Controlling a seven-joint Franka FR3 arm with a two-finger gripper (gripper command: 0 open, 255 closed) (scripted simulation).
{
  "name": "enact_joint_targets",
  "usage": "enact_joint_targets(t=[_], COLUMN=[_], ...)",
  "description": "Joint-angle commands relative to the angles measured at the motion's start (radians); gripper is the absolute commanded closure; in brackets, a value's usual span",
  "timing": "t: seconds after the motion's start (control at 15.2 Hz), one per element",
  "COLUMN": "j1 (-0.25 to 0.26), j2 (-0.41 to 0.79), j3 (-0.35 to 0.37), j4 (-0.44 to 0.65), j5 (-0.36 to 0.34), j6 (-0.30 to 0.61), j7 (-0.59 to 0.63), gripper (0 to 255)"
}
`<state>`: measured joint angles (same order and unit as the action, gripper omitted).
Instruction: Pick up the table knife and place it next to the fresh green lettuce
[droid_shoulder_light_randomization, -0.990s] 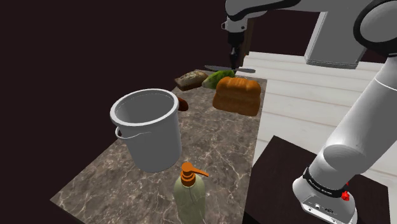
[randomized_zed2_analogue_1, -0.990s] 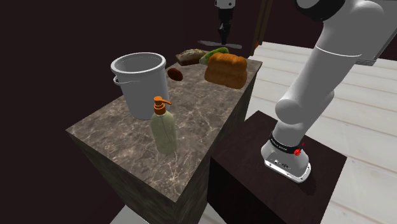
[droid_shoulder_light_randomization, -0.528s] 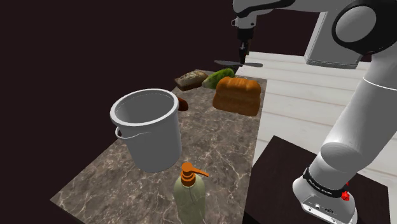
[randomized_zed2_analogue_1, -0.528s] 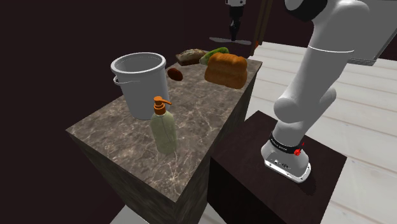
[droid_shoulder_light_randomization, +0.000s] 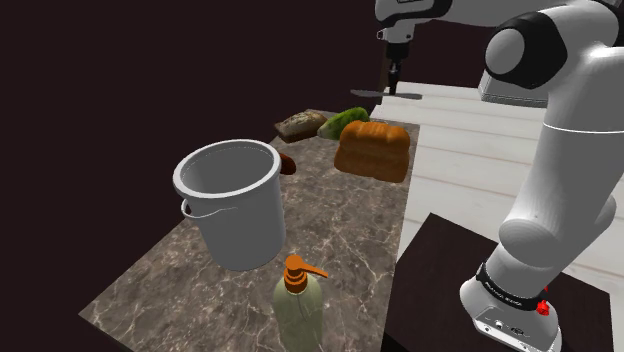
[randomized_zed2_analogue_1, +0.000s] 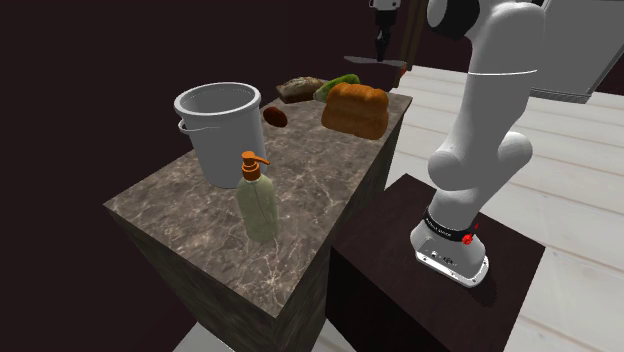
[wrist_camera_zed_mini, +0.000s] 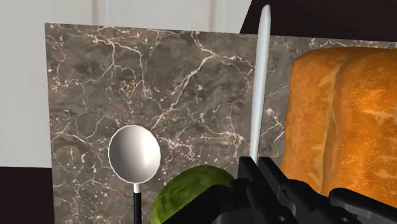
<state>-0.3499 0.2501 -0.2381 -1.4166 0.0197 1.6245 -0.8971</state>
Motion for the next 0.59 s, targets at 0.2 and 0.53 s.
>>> enact_joint_targets(t=[0.2, 0.53], j1=[-0.003, -0.001], j2=[0.001, -0.002], j3=[-0.002, -0.001], j4=[-0.06, -0.13], j5=[0.001, 0.0], j6=[0.061, 0.13], j7=[-0.008, -0.006], gripper=[255, 255])
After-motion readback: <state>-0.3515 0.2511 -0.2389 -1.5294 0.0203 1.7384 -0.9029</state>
